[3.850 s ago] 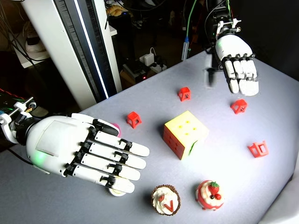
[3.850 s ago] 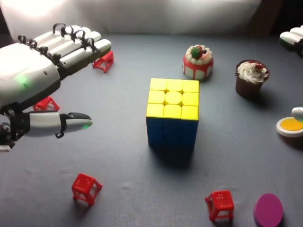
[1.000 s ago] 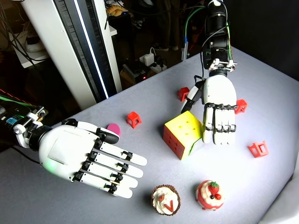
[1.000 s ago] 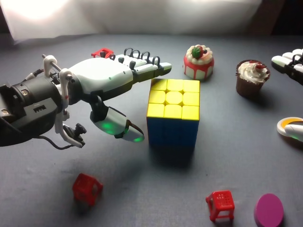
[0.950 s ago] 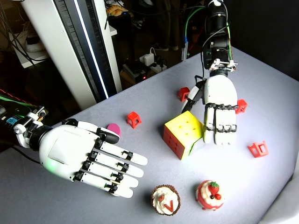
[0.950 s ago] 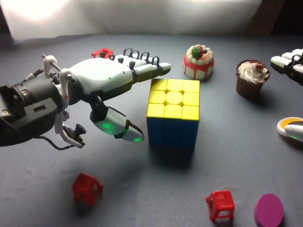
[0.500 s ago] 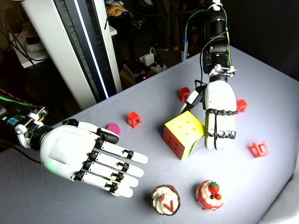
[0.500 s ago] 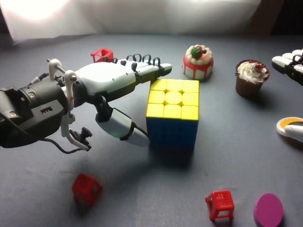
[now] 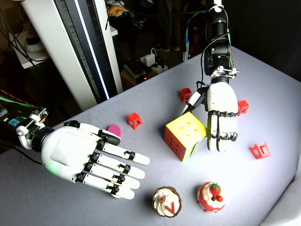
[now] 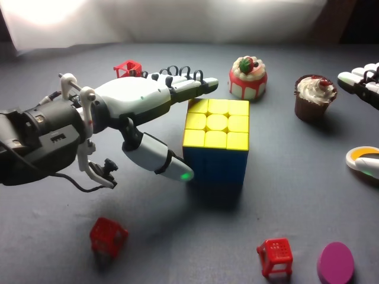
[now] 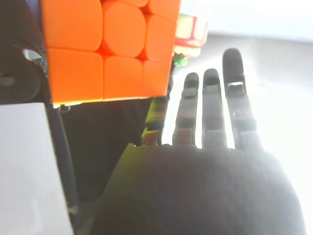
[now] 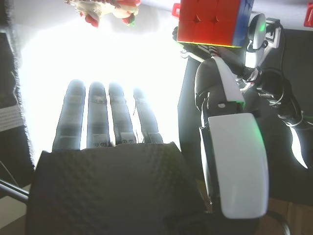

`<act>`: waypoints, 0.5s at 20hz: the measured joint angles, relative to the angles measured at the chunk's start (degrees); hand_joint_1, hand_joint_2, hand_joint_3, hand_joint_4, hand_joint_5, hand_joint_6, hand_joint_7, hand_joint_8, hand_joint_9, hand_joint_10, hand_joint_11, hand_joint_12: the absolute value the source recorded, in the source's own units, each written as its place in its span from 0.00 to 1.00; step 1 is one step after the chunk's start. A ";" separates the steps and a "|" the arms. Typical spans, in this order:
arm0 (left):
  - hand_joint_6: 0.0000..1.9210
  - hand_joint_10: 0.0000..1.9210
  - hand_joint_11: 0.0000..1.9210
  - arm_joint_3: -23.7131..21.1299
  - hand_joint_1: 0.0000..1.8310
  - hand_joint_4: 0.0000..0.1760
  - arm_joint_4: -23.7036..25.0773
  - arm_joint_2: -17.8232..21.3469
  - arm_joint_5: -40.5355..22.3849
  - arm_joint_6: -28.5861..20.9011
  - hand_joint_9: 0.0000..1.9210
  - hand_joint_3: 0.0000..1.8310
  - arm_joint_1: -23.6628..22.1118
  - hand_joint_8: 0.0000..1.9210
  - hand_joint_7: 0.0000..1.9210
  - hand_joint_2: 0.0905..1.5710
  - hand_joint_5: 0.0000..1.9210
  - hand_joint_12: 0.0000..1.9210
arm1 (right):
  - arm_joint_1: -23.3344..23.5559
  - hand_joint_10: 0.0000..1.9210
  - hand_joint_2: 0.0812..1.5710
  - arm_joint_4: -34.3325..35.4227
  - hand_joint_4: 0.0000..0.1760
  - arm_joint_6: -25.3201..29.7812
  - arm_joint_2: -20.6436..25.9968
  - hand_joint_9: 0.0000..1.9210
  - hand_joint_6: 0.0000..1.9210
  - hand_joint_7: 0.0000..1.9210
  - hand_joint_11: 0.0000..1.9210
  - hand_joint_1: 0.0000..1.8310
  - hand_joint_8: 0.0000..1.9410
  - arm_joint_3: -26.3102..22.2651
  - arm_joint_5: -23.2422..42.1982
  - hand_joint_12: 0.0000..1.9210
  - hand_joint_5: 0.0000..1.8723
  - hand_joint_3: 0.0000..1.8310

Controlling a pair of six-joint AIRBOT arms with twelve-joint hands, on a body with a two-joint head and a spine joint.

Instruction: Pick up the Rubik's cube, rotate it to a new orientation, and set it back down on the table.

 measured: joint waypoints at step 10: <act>0.00 0.00 0.00 -0.31 0.43 0.26 2.40 0.24 0.57 -0.04 0.00 0.00 -2.40 0.00 0.00 0.50 0.00 0.31 | -0.31 0.00 0.73 0.13 0.22 0.02 0.00 0.00 0.00 0.00 0.00 0.33 0.00 0.00 0.00 0.00 0.00 0.00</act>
